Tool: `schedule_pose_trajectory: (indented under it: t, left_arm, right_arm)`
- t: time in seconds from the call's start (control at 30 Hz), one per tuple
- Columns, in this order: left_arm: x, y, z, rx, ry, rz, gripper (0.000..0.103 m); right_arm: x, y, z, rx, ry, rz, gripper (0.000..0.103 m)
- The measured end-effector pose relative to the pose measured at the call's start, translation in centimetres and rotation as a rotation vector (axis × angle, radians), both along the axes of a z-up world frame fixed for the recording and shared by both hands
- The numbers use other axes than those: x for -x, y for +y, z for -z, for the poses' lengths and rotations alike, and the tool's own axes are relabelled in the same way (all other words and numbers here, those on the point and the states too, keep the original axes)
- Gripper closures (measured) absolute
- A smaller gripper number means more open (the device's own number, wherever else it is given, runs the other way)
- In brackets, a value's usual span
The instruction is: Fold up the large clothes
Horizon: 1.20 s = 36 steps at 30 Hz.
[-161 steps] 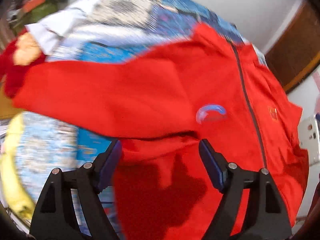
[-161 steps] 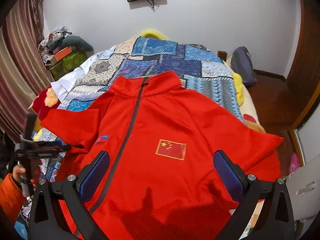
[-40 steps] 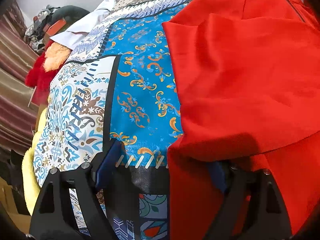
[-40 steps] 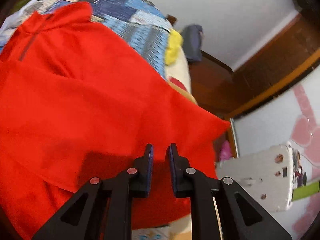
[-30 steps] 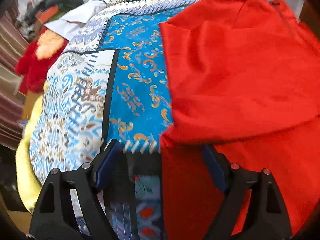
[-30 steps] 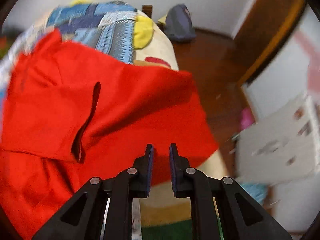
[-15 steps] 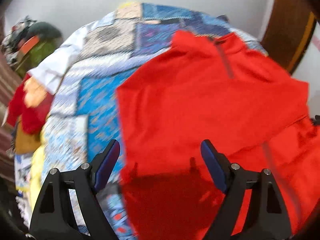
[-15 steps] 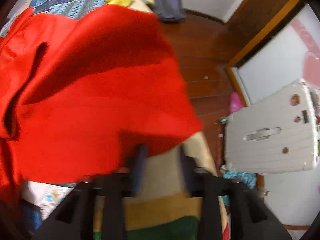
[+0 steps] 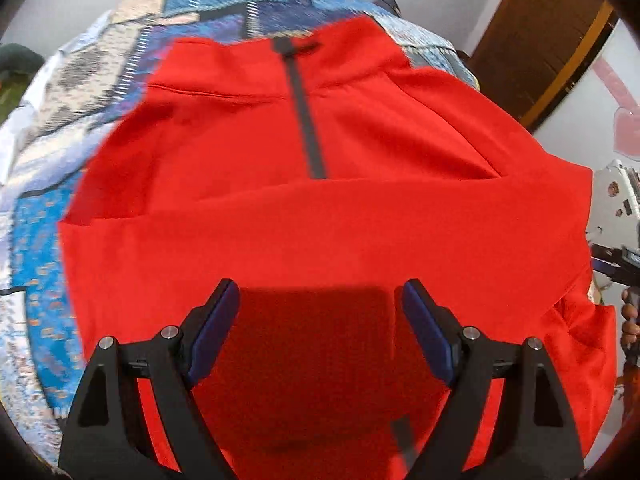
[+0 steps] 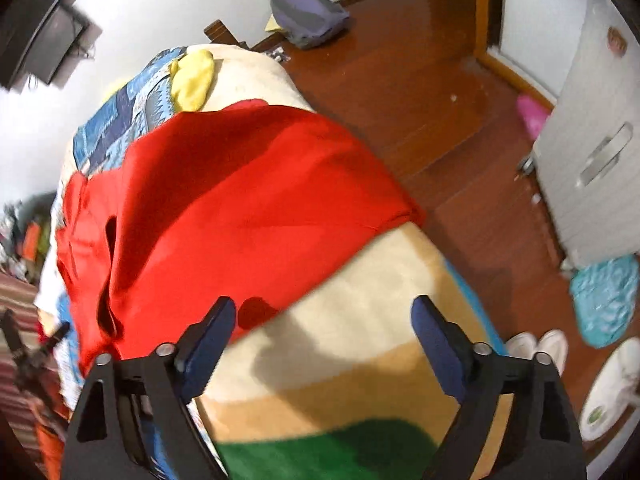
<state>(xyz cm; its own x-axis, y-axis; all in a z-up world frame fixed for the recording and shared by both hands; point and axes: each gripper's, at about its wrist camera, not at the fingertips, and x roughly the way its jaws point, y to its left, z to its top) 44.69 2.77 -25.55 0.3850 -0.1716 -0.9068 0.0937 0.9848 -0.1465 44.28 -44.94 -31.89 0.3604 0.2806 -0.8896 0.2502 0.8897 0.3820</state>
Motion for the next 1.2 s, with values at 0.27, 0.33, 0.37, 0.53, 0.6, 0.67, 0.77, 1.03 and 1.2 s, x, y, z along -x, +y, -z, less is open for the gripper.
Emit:
schedule_pose_trajectory:
  t: [0.27,0.33,0.37,0.53,0.6,0.67,0.77,1.03,1.2]
  left_arm:
    - [-1.5,-4.8,1.1,-0.017,-0.015,0.064,0.016]
    - [-1.9,-5.4,1.1,-0.008,-0.019,0.065,0.016]
    - [-2.2,-5.6,1.1,-0.008,-0.019,0.066,0.016]
    - [-2.1,-6.9,0.0,-0.01,-0.04,0.106,0.016]
    - [-1.7,-6.9,-0.9,-0.004,-0.062,0.1,0.016]
    - [-1.2,-6.5,-2.1,0.001,-0.087,0.082,0.016]
    - [-0.2,-5.5,-4.3,-0.001,-0.133,0.058,0.016]
    - [3.4,-1.5,-8.4,-0.002,-0.202,0.006,0.016]
    - [5.0,-0.6,-8.3,-0.038,-0.194,0.027,0.016]
  right_arm:
    - [-4.3,-1.7,3.0,-0.176,-0.003,0.141,0.052]
    - [-5.1,-2.1,3.2,-0.187,-0.009,0.18,0.066]
    - [-5.4,-2.3,3.2,-0.188,-0.009,0.19,0.079]
    - [-5.9,-2.2,0.2,-0.177,-0.085,0.151,0.094]
    - [-5.3,-1.5,-2.6,-0.158,-0.147,0.115,0.095]
    - [-4.9,-0.5,-5.5,-0.158,-0.204,0.075,0.095]
    - [-4.3,1.8,-10.3,-0.153,-0.298,0.01,0.097]
    - [-1.8,11.2,-20.6,-0.081,-0.487,-0.179,0.096]
    - [-0.8,11.8,-18.1,0.059,-0.401,-0.151,0.096]
